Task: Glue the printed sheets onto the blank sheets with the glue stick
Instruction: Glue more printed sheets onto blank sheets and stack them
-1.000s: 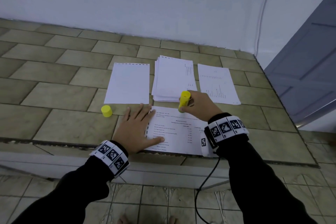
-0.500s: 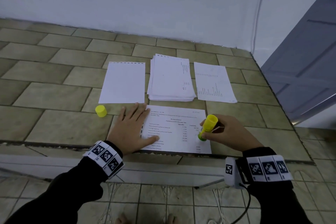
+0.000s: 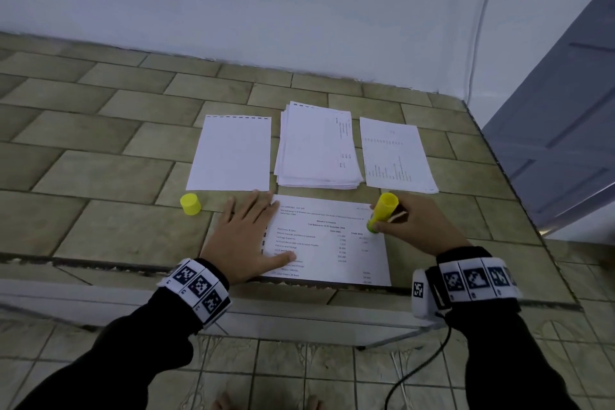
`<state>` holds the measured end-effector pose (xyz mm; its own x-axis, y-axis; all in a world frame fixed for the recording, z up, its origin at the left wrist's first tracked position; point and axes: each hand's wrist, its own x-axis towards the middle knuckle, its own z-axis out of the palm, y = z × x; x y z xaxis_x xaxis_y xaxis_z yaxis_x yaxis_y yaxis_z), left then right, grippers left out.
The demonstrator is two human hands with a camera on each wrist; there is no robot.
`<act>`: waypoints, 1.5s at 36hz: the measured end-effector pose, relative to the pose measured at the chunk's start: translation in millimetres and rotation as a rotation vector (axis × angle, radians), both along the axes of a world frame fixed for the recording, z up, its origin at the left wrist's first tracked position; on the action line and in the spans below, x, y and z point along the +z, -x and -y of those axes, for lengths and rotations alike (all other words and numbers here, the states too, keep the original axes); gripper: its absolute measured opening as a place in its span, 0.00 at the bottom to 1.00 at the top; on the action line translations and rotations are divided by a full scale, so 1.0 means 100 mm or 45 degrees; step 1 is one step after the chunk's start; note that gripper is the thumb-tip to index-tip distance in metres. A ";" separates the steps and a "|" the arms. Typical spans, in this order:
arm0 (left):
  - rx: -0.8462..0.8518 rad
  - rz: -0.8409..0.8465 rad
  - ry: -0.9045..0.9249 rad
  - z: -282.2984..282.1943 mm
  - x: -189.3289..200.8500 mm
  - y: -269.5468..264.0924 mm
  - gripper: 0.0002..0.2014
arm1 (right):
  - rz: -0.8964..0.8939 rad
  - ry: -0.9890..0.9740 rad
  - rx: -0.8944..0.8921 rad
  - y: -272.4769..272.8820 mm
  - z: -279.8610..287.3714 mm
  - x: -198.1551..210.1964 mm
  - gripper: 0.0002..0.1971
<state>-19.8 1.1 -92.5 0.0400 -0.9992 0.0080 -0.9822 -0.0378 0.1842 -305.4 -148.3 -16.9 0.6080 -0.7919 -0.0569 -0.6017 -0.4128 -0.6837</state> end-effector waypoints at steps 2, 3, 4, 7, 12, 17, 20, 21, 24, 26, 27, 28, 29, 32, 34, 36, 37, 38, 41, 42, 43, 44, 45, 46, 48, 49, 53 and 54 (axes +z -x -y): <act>-0.001 -0.006 -0.007 0.00 0.01 0.01 0.60 | -0.039 0.051 -0.023 -0.04 0.10 0.00 0.07; -0.002 -0.001 -0.010 0.00 0.01 0.01 0.60 | -0.056 0.079 -0.040 -0.07 0.14 0.01 0.08; -0.003 -0.002 -0.008 0.00 0.01 0.01 0.60 | -0.066 0.105 -0.064 -0.10 0.17 0.02 0.08; 0.001 -0.015 0.007 0.00 0.02 0.01 0.60 | -0.056 0.140 -0.139 -0.19 0.23 0.05 0.09; 0.003 0.005 0.007 -0.01 0.01 0.01 0.60 | -0.058 0.158 -0.209 -0.20 0.23 0.09 0.18; 0.001 -0.013 0.020 -0.01 0.01 0.00 0.59 | -0.260 0.243 -0.234 -0.03 0.19 0.15 0.20; 0.000 -0.035 0.063 -0.02 0.00 -0.01 0.57 | -0.562 0.308 -0.198 0.09 0.19 0.15 0.17; 0.001 -0.037 0.067 -0.02 -0.01 -0.02 0.55 | -0.644 0.322 -0.183 0.11 0.18 0.13 0.16; -0.009 -0.030 0.076 -0.02 -0.02 -0.02 0.53 | -0.746 0.316 -0.145 0.15 0.13 0.05 0.13; -0.020 -0.058 0.074 -0.02 -0.01 -0.02 0.53 | -0.672 0.257 -0.181 0.21 0.11 0.02 0.12; -0.024 -0.071 0.075 -0.01 -0.01 -0.02 0.51 | -0.616 0.249 -0.220 0.24 0.11 0.03 0.11; -0.028 -0.078 0.090 -0.01 -0.01 -0.02 0.50 | -0.558 0.257 -0.267 0.27 0.11 0.03 0.11; -0.031 -0.079 0.112 -0.02 -0.01 -0.03 0.48 | -0.498 0.275 -0.312 0.29 0.12 0.04 0.11; -0.030 -0.082 0.148 -0.02 -0.02 -0.03 0.44 | -0.323 0.245 -0.500 0.34 0.17 0.08 0.14; -0.027 -0.080 0.156 -0.03 -0.04 -0.03 0.40 | -0.246 0.190 -0.636 0.36 0.21 0.09 0.17; -0.022 -0.085 0.158 -0.02 -0.05 -0.03 0.38 | -0.172 0.130 -0.760 0.37 0.25 0.09 0.21; -0.019 -0.097 0.154 -0.02 -0.06 -0.03 0.37 | -0.142 0.097 -0.820 0.38 0.28 0.09 0.22; -0.017 -0.111 0.147 -0.02 -0.06 -0.03 0.37 | -0.125 0.068 -0.868 0.38 0.30 0.08 0.23; -0.009 -0.134 0.142 -0.02 -0.05 -0.02 0.36 | -0.122 -0.002 -0.936 0.38 0.37 0.04 0.23; -0.007 -0.139 0.136 -0.02 -0.05 -0.02 0.36 | -0.126 -0.004 -0.942 0.37 0.38 0.03 0.23; -0.006 -0.144 0.130 -0.02 -0.05 -0.02 0.36 | -0.131 -0.008 -0.951 0.37 0.39 0.02 0.23; -0.006 -0.148 0.129 -0.02 -0.05 -0.02 0.36 | -0.129 -0.009 -0.953 0.36 0.40 0.02 0.22; -0.008 -0.149 0.128 -0.02 -0.05 -0.02 0.36 | -0.129 -0.011 -0.958 0.37 0.41 0.01 0.22; -0.009 -0.145 0.125 -0.02 -0.05 -0.02 0.36 | -0.131 -0.016 -0.966 0.37 0.41 0.00 0.22; -0.010 -0.136 0.127 -0.02 -0.06 -0.03 0.35 | -0.138 -0.043 -1.007 0.38 0.43 -0.02 0.22; -0.010 -0.134 0.129 -0.01 -0.06 -0.03 0.35 | -0.204 -0.051 -1.005 0.39 0.42 -0.04 0.22; -0.005 -0.105 0.129 -0.02 -0.08 -0.04 0.34 | -0.445 -0.149 -0.866 0.33 0.27 -0.08 0.22; 0.001 -0.100 0.131 -0.02 -0.09 -0.04 0.34 | -0.495 -0.194 -0.837 0.30 0.21 -0.08 0.23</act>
<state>-16.2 3.6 -101.0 0.0455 -0.9932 0.1071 -0.9646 -0.0158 0.2633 -335.2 -169.1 -25.2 -0.0693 -0.9493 -0.3067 -0.8987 0.1929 -0.3939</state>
